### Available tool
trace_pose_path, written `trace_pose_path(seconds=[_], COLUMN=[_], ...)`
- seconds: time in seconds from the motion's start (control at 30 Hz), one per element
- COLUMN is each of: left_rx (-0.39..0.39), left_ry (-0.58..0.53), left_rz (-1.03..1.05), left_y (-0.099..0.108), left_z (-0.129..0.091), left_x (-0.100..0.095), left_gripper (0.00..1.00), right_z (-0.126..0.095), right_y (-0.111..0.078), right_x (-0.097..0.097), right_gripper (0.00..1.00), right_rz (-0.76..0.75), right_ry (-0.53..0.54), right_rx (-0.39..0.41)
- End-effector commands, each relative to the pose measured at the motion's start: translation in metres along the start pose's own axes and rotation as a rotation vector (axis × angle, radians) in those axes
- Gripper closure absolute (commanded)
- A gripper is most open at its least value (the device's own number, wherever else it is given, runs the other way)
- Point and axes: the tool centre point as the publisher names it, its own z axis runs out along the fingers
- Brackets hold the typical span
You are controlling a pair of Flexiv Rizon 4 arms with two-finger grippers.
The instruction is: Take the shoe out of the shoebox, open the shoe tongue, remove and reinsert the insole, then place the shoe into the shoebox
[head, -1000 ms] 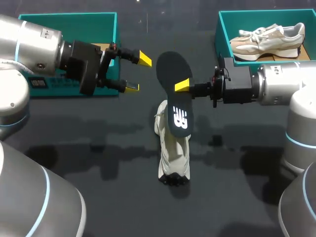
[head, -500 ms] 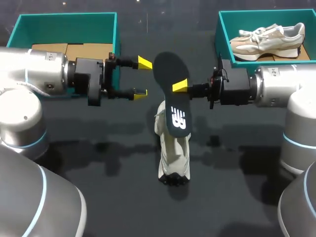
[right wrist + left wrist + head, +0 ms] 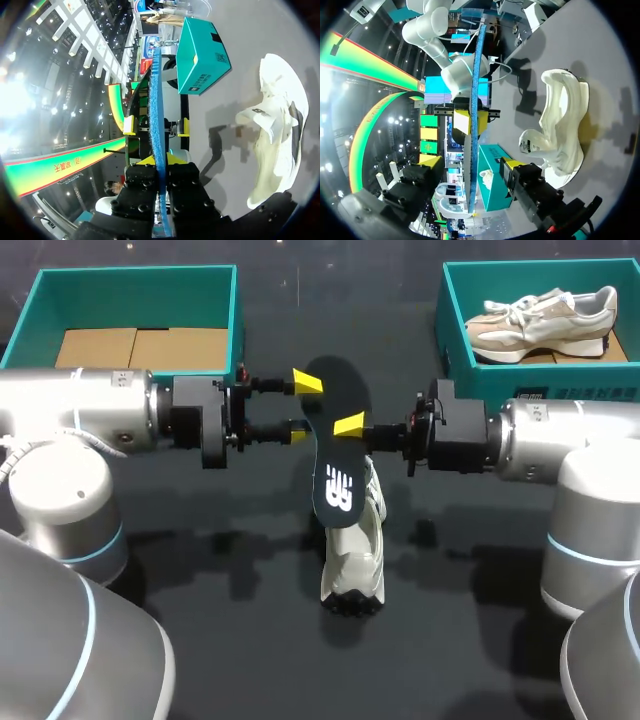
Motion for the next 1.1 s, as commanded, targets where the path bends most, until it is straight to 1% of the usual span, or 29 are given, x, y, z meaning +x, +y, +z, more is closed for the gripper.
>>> trace_pose_path(seconds=[0.03,0.07,0.1,0.13,0.3,0.4,0.5,0.8,0.93,0.97,1.0,1.03,1.1], left_rx=[0.001,0.002,0.003,0.004,0.01,0.016,0.022,0.025,0.028,0.028,0.028,0.028,0.031], left_ry=[0.004,0.005,0.006,0.007,0.011,0.011,0.012,0.011,0.012,0.012,0.012,0.012,0.013], left_rz=[-0.001,-0.001,-0.002,-0.002,-0.002,-0.003,-0.005,-0.003,-0.002,-0.002,-0.002,-0.001,0.0], left_y=[-0.001,-0.002,-0.002,-0.002,-0.003,-0.004,-0.004,-0.004,-0.004,-0.004,-0.004,-0.004,-0.004], left_z=[0.005,0.006,0.007,0.008,0.013,0.016,0.019,0.025,0.026,0.026,0.026,0.026,0.027], left_x=[0.0,0.001,0.001,0.001,0.002,0.003,0.004,0.005,0.006,0.006,0.006,0.006,0.006], left_gripper=[0.36,0.42,0.5,0.53,0.6,0.61,0.65,0.84,0.85,0.87,0.92,1.0,1.0], right_z=[0.007,0.008,0.008,0.009,0.01,0.011,0.011,0.01,0.009,0.009,0.009,0.009,0.009], right_y=[-0.002,-0.002,-0.001,-0.001,0.0,0.001,0.001,0.003,0.004,0.004,0.004,0.004,0.004], right_x=[-0.002,-0.002,-0.001,-0.001,0.0,0.0,0.0,0.0,-0.001,-0.001,-0.002,-0.002,-0.003], right_gripper=[1.0,1.0,1.0,1.0,1.0,1.0,1.0,1.0,1.0,1.0,1.0,1.0,1.0], right_rz=[0.001,0.002,0.001,0.0,-0.006,-0.006,-0.006,-0.008,-0.007,-0.006,-0.005,-0.004,-0.002], right_ry=[0.0,0.0,-0.001,-0.005,-0.003,-0.002,-0.001,0.002,0.001,0.001,0.0,0.0,0.0], right_rx=[-0.024,-0.025,-0.025,-0.024,-0.013,-0.009,-0.006,0.0,0.005,0.006,0.007,0.008,0.009])
